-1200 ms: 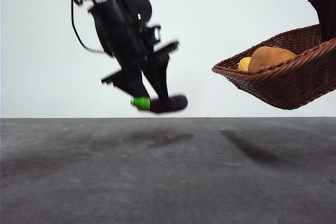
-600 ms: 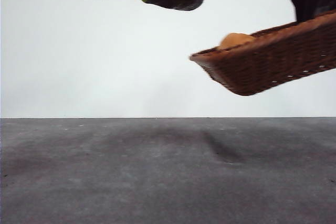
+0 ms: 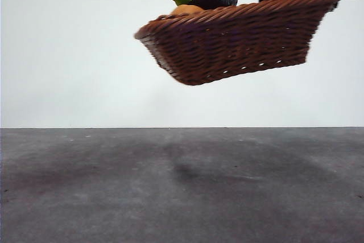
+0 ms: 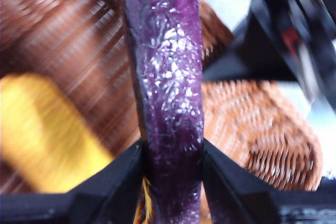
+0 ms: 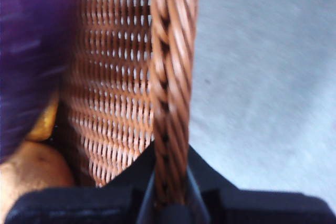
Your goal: Help me put the vegetables on the table into the basket
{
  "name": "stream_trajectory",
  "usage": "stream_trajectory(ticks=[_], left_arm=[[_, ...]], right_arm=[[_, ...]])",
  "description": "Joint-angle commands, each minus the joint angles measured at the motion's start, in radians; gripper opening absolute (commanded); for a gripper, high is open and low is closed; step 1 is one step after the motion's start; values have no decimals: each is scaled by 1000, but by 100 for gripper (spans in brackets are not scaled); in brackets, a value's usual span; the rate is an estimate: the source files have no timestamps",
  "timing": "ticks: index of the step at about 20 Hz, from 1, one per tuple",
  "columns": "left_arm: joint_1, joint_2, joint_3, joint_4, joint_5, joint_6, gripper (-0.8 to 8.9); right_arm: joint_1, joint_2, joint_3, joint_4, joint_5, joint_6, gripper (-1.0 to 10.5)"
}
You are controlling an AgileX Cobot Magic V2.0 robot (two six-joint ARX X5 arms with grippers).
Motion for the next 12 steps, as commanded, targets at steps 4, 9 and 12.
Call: stream_trajectory(ticks=[4,9,12], left_arm=[[-2,11,-3,1,-85,-69,526],[9,-3,-3,27,-60,-68,535],[21,-66,-3,-11,-49,23,535]], right_arm=[[11,-4,-5,18,-60,27,-8],[10,-4,-5,11,-48,27,-8],[3,-4,-5,10,18,29,-8]])
